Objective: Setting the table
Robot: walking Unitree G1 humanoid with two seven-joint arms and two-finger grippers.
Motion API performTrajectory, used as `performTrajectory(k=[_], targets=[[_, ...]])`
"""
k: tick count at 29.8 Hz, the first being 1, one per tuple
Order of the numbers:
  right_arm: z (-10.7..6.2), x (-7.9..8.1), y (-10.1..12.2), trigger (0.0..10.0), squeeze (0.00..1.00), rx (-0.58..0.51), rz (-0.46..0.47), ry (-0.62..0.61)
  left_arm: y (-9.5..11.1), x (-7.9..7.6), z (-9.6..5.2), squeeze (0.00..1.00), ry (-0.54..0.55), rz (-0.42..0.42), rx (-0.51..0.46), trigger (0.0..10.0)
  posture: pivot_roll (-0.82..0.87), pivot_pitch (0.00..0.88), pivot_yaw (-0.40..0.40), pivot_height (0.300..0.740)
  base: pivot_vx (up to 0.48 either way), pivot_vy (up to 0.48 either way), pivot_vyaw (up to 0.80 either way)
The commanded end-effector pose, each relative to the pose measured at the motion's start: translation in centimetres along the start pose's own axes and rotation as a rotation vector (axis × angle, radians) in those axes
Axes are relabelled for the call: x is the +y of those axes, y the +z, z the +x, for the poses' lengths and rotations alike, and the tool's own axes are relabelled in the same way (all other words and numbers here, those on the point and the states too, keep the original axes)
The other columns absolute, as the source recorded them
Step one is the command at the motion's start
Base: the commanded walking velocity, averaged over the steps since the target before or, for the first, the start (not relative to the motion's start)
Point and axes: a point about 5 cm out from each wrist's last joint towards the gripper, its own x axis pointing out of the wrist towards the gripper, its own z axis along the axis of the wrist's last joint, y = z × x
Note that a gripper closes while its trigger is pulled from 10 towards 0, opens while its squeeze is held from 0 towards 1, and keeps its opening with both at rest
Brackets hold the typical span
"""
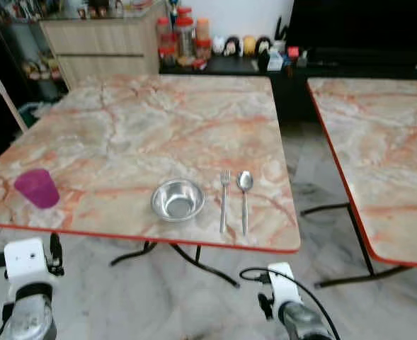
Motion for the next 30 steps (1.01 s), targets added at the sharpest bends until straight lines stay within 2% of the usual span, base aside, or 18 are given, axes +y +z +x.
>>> performTrajectory(k=[1, 3, 4, 5, 9, 10, 12, 13, 14, 16, 17, 18, 19, 22, 23, 30], targets=[[0.1, 0.2, 0.5, 10.0, 0.00, -0.008, -0.009, 0.006, 1.5, -0.8, 0.7, 0.00, -0.060, -0.026, -0.039, 10.0, 0.05, 0.017, 0.029, 0.740, 0.000, 0.000, 0.00], [0.1, 0.2, 0.5, 10.0, 0.00, -0.008, -0.011, 0.006, 3.1, -2.4, 1.7, 0.00, -0.161, -0.085, -0.075, 10.0, 0.05, 0.015, 0.027, 0.740, 0.000, 0.000, 0.00], [0.1, 0.2, 0.5, 10.0, 0.00, -0.009, -0.011, 0.005, 4.3, -3.9, 2.4, 0.00, -0.240, -0.162, -0.066, 10.0, 0.05, 0.011, 0.029, 0.740, 0.000, 0.000, 0.00], [0.1, 0.2, 0.6, 10.0, 0.00, -0.009, -0.012, 0.004, 4.7, -4.6, 2.7, 0.00, -0.274, -0.193, -0.056, 10.0, 0.05, 0.011, 0.031, 0.740, 0.000, 0.000, 0.00], [0.1, 0.1, 0.5, 10.0, 0.00, 0.002, -0.023, -0.004, 5.8, -6.7, 3.5, 0.00, -0.364, -0.235, -0.030, 10.0, 0.04, 0.008, 0.033, 0.740, 0.000, 0.000, 0.00], [0.1, 0.1, 0.5, 10.0, 0.00, 0.000, -0.017, -0.008, 6.4, -7.7, 3.8, 0.00, -0.400, -0.288, -0.029, 10.0, 0.03, 0.007, 0.031, 0.740, 0.000, 0.000, 0.00], [0.1, 0.1, 0.5, 10.0, 0.00, -0.002, -0.012, -0.010, 6.7, -8.7, 4.1, 0.00, -0.428, -0.329, -0.015, 10.0, 0.03, 0.008, 0.034, 0.740, 0.000, 0.000, 0.00], [0.1, 0.1, 0.6, 10.0, 0.00, -0.002, -0.011, -0.010, 6.8, -9.0, 4.2, 0.00, -0.440, -0.342, -0.007, 10.0, 0.03, 0.008, 0.034, 0.740, 0.000, 0.000, 0.00], [0.1, 0.2, 0.6, 10.0, 0.00, -0.003, -0.011, -0.010, 6.8, -10.1, 4.5, 0.00, -0.494, -0.352, 0.027, 10.0, 0.03, 0.008, 0.034, 0.740, 0.000, 0.000, 0.00], [0.1, 0.2, 0.6, 10.0, 0.00, -0.003, -0.010, -0.010, 6.6, -10.9, 4.6, 0.00, -0.533, -0.346, 0.053, 10.0, 0.03, 0.008, 0.034, 0.740, 0.000, 0.000, 0.00], [0.1, 0.2, 0.5, 10.0, 0.00, -0.003, -0.009, -0.010, 6.5, -11.2, 4.8, 0.25, -0.536, -0.330, 0.072, 10.0, 0.02, 0.007, 0.036, 0.740, 0.000, 0.000, 0.00], [0.1, 0.2, 0.5, 10.0, 0.00, -0.003, -0.007, -0.010, 6.4, -11.5, 4.9, 0.80, -0.543, -0.324, 0.086, 10.0, 0.02, 0.007, 0.036, 0.740, 0.000, 0.000, 0.00], [0.1, 0.2, 0.5, 10.0, 0.00, -0.003, -0.005, -0.011, 6.3, -12.1, 5.2, 0.98, -0.565, -0.314, 0.105, 10.0, 0.02, 0.007, 0.036, 0.740, 0.000, 0.000, 0.00], [0.1, 0.3, 0.5, 10.0, 0.00, -0.003, -0.005, -0.010, 6.5, -12.9, 5.9, 1.00, -0.589, -0.277, 0.107, 10.0, 0.02, 0.004, 0.035, 0.740, 0.000, 0.000, 0.00], [0.1, 0.3, 0.6, 10.0, 0.00, -0.004, -0.005, -0.010, 6.8, -13.2, 6.5, 1.00, -0.582, -0.269, 0.111, 10.0, 0.02, 0.003, 0.031, 0.740, 0.000, 0.000, 0.00], [0.1, 0.2, 0.6, 10.0, 0.00, -0.005, -0.006, -0.012, 7.2, -13.3, 8.0, 1.00, -0.523, -0.229, 0.124, 10.0, 0.02, 0.000, 0.030, 0.740, 0.000, 0.000, 0.00]])
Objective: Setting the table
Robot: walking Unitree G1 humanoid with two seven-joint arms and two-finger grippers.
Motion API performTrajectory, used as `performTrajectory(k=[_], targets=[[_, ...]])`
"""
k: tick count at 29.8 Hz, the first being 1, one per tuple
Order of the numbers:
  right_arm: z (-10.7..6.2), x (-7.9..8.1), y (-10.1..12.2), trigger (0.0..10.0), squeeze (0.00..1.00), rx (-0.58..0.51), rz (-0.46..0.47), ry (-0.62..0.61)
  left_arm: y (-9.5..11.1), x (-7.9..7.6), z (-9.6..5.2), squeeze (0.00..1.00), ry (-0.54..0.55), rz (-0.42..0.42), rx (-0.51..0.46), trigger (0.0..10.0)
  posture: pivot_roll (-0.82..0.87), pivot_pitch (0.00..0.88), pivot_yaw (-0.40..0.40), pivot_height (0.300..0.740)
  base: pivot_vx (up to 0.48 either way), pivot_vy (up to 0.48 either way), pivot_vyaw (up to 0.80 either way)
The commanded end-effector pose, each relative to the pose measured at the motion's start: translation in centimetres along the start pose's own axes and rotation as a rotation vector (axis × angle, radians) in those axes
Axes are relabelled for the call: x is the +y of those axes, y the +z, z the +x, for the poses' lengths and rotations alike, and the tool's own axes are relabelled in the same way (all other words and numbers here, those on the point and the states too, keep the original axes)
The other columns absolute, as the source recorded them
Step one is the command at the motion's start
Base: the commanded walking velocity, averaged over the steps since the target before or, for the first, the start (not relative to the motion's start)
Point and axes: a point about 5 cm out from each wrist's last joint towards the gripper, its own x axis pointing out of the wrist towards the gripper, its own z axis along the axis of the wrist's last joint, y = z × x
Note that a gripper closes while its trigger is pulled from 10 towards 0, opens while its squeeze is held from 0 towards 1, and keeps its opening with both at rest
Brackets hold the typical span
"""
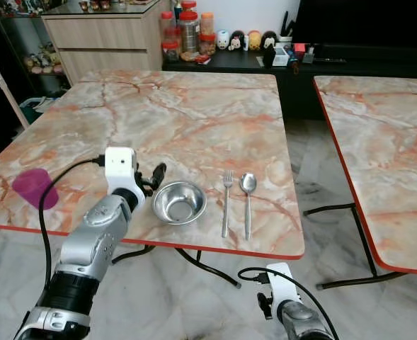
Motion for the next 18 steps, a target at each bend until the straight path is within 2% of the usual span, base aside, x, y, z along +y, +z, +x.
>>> performTrajectory(k=[1, 3, 4, 14, 18], targets=[[0.0, 0.1, 0.4, 10.0, 0.00, -0.011, 0.002, 0.000, 0.0, 0.6, 0.4, 1.00, 0.037, 0.021, 0.020, 10.0, 0.02, 0.000, 0.030, 0.740, 0.000, 0.000, 0.00], [0.0, 0.1, 0.4, 10.0, 0.00, -0.011, 0.003, 0.000, -0.1, 0.6, 0.5, 1.00, 0.037, 0.022, 0.033, 10.0, 0.02, 0.000, 0.030, 0.740, 0.000, 0.000, 0.00], [0.0, 0.1, 0.4, 10.0, 0.00, -0.011, 0.004, -0.001, -0.7, 0.4, 0.7, 0.00, 0.022, 0.022, 0.079, 10.0, 0.02, 0.000, 0.029, 0.740, 0.000, 0.000, 0.00], [0.0, 0.1, 0.3, 10.0, 0.00, -0.009, 0.007, -0.001, -2.6, 0.6, 0.8, 0.00, 0.027, 0.009, 0.201, 10.0, 0.01, 0.006, 0.037, 0.740, 0.000, 0.000, 0.00], [0.0, 0.1, 0.2, 10.0, 0.00, -0.009, 0.011, 0.000, -2.7, 0.7, 0.8, 0.00, 0.002, -0.030, 0.226, 10.0, 0.01, 0.012, 0.042, 0.740, 0.000, 0.000, 0.00]])
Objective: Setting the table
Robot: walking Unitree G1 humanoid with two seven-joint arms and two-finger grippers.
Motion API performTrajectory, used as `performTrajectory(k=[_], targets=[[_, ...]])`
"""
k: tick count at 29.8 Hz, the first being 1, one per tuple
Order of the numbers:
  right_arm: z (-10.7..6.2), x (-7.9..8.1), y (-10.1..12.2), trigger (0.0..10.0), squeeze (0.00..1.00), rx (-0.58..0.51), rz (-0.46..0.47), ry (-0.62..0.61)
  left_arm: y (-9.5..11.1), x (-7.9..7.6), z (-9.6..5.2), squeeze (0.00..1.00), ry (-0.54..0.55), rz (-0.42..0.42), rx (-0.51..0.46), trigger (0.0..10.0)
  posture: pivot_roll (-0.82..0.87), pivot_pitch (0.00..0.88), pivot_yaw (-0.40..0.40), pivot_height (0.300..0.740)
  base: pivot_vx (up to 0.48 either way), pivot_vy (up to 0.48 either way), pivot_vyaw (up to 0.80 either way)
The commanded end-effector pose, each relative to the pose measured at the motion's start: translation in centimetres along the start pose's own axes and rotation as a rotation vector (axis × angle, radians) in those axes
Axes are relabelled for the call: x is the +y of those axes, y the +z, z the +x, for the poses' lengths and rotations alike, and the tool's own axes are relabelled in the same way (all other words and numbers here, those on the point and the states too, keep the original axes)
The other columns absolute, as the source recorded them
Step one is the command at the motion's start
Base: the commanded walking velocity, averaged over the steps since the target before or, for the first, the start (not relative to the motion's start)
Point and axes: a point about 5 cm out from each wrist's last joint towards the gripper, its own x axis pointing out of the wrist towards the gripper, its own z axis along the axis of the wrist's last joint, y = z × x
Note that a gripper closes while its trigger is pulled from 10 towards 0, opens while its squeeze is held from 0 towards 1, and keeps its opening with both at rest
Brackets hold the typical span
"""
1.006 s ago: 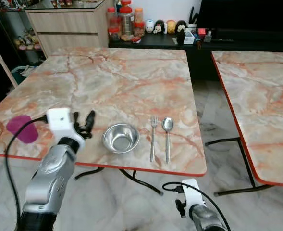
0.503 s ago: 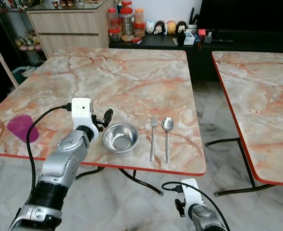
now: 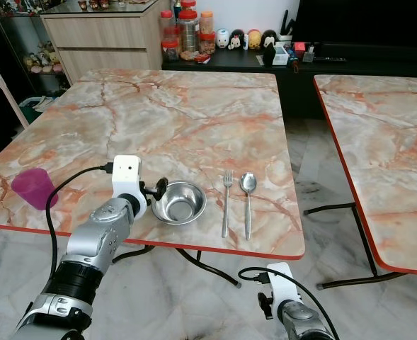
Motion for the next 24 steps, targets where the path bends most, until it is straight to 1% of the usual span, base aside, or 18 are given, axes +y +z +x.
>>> performTrajectory(k=[1, 3, 6, 11, 14, 24], targets=[[0.0, 0.1, 0.3, 10.0, 0.00, -0.009, 0.010, 0.003, 0.5, 0.0, 0.1, 0.00, -0.023, -0.014, 0.005, 10.0, 0.01, 0.012, 0.042, 0.740, 0.000, 0.000, 0.00], [0.0, 0.1, 0.2, 10.0, 0.00, -0.008, 0.011, 0.003, 0.4, 0.4, 0.1, 0.00, -0.035, 0.002, 0.019, 10.0, 0.01, 0.012, 0.043, 0.740, 0.000, 0.000, 0.00], [0.0, 0.1, 0.2, 10.0, 0.00, -0.009, 0.013, 0.002, 0.5, 0.9, 0.1, 0.00, -0.028, -0.002, 0.025, 10.0, 0.01, 0.014, 0.046, 0.740, 0.000, 0.000, 0.00], [0.0, 0.1, 0.2, 10.0, 0.00, -0.009, 0.013, 0.003, 0.4, 1.3, 0.1, 0.00, -0.030, -0.004, 0.046, 10.0, 0.01, 0.017, 0.047, 0.740, 0.000, 0.000, 0.00], [0.0, 0.2, 0.2, 10.0, 0.00, -0.009, 0.014, 0.003, 0.3, 1.2, 0.0, 0.00, -0.038, -0.016, 0.054, 10.0, 0.01, 0.017, 0.049, 0.740, 0.000, 0.000, 0.00], [0.0, 0.2, 0.3, 10.0, 0.00, -0.010, 0.015, 0.004, -0.1, 0.1, 0.0, 0.00, -0.095, -0.034, 0.081, 10.0, 0.01, 0.015, 0.051, 0.740, 0.000, 0.000, 0.00]])
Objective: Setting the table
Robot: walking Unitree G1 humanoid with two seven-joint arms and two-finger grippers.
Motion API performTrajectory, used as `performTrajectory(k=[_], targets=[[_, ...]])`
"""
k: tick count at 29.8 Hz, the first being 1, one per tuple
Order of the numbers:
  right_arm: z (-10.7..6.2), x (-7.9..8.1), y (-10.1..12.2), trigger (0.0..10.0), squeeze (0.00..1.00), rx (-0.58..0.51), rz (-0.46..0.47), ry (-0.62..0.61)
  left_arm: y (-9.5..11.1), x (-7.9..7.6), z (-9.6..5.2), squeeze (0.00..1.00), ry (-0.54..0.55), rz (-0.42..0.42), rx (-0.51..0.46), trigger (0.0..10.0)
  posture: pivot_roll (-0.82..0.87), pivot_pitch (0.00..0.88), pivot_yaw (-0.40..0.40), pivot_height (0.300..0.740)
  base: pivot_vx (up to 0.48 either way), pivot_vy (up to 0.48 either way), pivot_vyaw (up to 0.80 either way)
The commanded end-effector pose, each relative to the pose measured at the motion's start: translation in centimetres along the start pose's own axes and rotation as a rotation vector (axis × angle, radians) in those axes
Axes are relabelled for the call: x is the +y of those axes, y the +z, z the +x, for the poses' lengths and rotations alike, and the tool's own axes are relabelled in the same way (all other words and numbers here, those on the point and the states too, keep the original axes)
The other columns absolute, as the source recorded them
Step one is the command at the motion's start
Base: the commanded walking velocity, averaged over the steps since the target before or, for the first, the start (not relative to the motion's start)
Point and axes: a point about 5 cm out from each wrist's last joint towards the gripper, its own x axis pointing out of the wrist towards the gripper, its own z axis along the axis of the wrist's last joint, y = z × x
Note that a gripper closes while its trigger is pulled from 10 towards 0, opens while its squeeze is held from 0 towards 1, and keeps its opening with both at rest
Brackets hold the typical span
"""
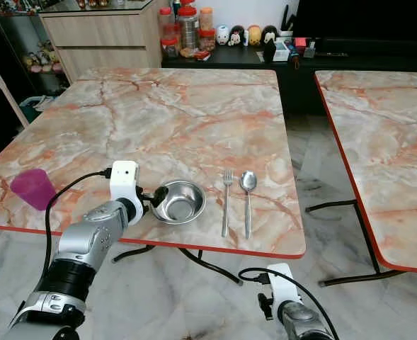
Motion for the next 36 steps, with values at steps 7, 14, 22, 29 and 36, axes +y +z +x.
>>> performTrajectory(k=[7, 14, 22, 29, 36], targets=[[0.05, 0.22, 0.31, 10.0, 0.00, -0.011, 0.014, 0.005, 0.05, -0.44, 0.05, 0.00, -0.024, -0.002, 0.019, 10.0, 0.01, 0.019, 0.055, 0.740, 0.000, 0.000, 0.00], [0.06, 0.26, 0.30, 10.0, 0.00, -0.011, 0.014, 0.006, -0.20, -0.52, 0.04, 0.00, -0.028, 0.024, 0.036, 10.0, 0.01, 0.019, 0.056, 0.740, 0.000, 0.000, 0.00], [0.06, 0.26, 0.31, 10.0, 0.00, -0.011, 0.014, 0.006, -0.26, -0.55, 0.03, 0.00, -0.025, 0.025, 0.039, 1.0, 0.01, 0.019, 0.056, 0.740, 0.000, 0.000, 0.00], [0.05, 0.23, 0.34, 10.0, 0.00, -0.012, 0.013, 0.006, -0.42, -0.53, -0.02, 0.00, -0.028, 0.032, 0.052, 4.1, 0.01, 0.020, 0.055, 0.740, 0.000, 0.000, 0.00], [0.05, 0.24, 0.36, 10.0, 0.00, -0.015, 0.016, 0.007, -0.63, -0.66, 0.00, 0.00, -0.033, 0.036, 0.063, 10.0, 0.01, 0.020, 0.055, 0.740, 0.000, 0.000, 0.00]])
